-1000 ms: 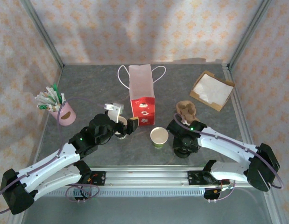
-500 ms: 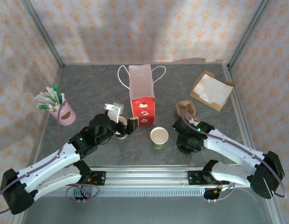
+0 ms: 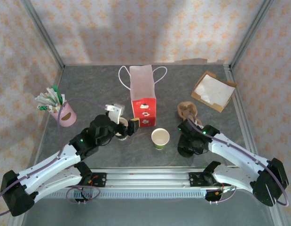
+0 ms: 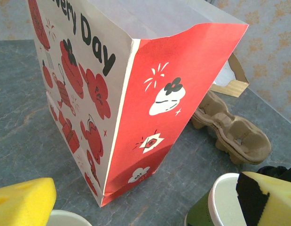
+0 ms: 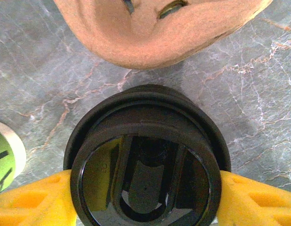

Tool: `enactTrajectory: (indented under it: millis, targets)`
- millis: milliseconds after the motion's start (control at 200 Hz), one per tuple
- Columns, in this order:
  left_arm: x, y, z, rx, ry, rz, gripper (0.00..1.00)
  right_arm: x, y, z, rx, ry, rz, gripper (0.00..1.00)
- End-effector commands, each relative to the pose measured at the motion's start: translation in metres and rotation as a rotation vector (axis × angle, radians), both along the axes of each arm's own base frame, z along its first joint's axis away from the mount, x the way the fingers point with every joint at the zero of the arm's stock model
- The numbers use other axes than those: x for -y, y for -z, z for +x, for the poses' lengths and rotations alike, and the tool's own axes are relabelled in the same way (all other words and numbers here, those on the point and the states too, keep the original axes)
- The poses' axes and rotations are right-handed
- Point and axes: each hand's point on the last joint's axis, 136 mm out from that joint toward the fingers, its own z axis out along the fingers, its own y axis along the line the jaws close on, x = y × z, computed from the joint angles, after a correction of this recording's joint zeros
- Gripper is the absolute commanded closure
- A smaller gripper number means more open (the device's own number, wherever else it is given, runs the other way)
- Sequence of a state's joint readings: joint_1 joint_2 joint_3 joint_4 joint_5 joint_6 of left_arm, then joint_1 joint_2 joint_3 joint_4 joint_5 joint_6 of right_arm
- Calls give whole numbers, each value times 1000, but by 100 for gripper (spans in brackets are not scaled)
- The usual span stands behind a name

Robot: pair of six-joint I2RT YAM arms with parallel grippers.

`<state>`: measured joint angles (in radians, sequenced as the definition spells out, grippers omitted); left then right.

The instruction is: Pack the takeout coffee

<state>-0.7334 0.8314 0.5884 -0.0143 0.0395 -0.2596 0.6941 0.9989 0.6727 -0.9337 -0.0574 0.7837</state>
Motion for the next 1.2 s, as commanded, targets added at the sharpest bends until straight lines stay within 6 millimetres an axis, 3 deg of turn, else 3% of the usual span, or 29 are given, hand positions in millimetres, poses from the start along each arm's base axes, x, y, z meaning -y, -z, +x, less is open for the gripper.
enactTrajectory:
  millis: [0,85,530,966,1191]
  targets:
    - [1,-17,1,38,2,-10,0,1,-2,1,10,0,10,32]
    - [1,-18,1,41,2,-11,0,4,-2,2,11,12,4,32]
    - [-2,-17,2,43,-14,-8,0,8,-41,6,72,-19,5,34]
    - [-10,-9,11,12,-85,-21,0,-44,-88,20,158,-234,69,35]
    - [-21,-2,21,-51,-114,-109,0,-76,-96,23,172,-349,36,35]
